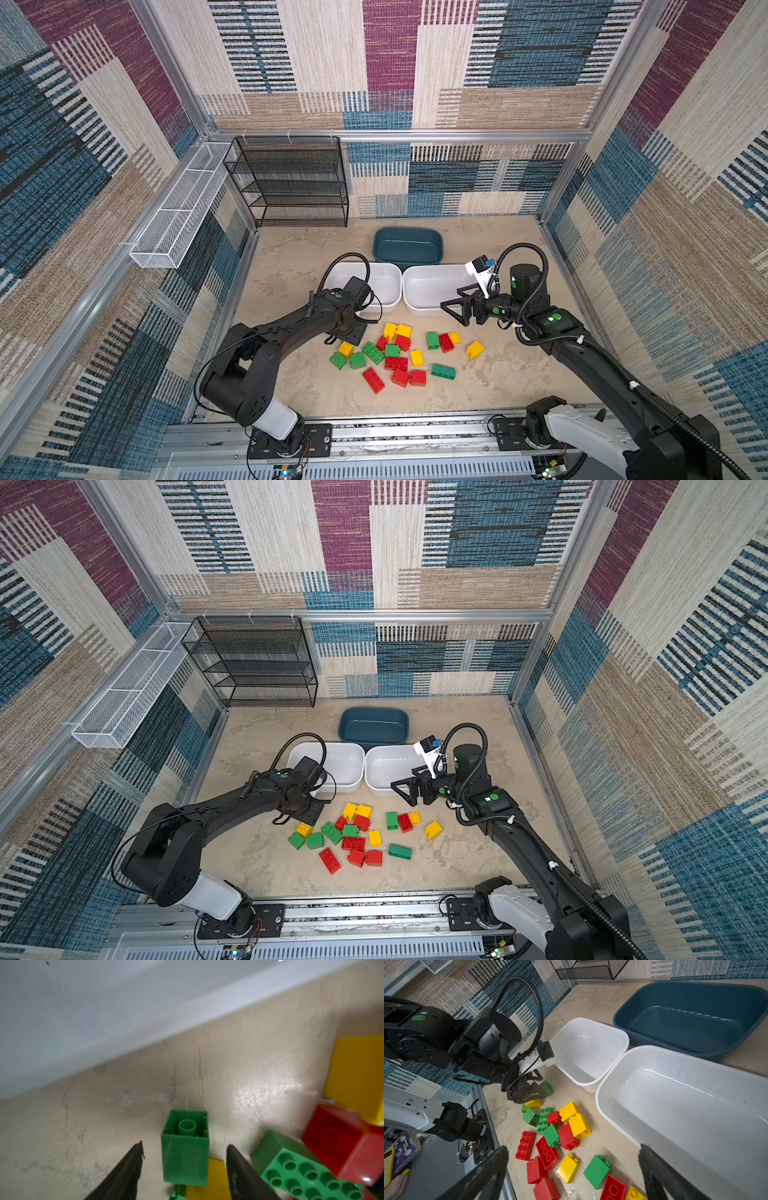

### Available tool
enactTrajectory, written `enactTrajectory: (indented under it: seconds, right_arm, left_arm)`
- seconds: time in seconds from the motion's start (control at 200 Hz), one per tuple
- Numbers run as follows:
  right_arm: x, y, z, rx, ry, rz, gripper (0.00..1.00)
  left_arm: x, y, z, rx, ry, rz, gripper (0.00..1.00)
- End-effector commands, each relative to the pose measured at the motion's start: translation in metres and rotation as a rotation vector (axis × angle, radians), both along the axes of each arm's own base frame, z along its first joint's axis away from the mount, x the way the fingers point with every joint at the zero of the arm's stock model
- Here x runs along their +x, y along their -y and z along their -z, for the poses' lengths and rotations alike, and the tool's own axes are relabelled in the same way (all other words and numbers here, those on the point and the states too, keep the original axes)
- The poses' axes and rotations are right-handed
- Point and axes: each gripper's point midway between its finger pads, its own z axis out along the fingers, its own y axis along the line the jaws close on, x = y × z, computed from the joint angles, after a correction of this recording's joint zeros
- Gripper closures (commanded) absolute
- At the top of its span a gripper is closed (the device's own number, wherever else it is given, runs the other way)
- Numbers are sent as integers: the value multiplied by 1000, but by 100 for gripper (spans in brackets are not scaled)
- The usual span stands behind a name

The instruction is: Sort the legos into containers by color

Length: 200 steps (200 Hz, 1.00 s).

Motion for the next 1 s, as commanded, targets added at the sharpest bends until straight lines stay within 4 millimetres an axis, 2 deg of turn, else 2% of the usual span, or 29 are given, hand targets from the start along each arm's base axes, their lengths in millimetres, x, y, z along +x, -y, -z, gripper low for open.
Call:
enactTrajectory:
  seconds: [0.0,0.04,0.06,0.085,0.19,0.265,0.401,0.491,0.596,0.831,0.901,0.997]
  right_arm:
    - [1,0,-2,5,10,3,1]
    - [1,0,-1,1,10,6,1]
    - [1,0,-2,1,14,7,1]
    - [1,1,-1,-2,13,8,1]
    - [2,1,1,-5,8,7,1]
    - [1,0,1,-4,5,7,1]
    - [1,2,0,-10,10,14,1]
    - [1,2,-2,-13,17,16,1]
    - [3,3,-4,-15,20,21,1]
    - [8,0,-17,1,46,14,1]
    - [10,-1,-23,4,58,14,1]
    - [12,-2,-29,9,72,13,1]
  left_arm:
    - [-4,-3,4,41,-39,39,42]
    - [-4,-2,6,43,-47,46,47]
    - [-4,-1,6,45,-46,50,54]
    - [-3,-1,6,48,-46,53,59]
    - [-2,0,6,51,-45,61,59]
    - [-2,1,8,53,-54,66,66]
    - [-4,3,9,44,-65,70,70]
    - [-6,6,3,16,-60,64,72]
    - [-10,5,-19,-5,-40,67,71]
    - [-19,13,-89,-104,7,102,71]
    - [-8,15,-108,-125,66,103,70]
    - [20,13,-125,-139,121,62,69]
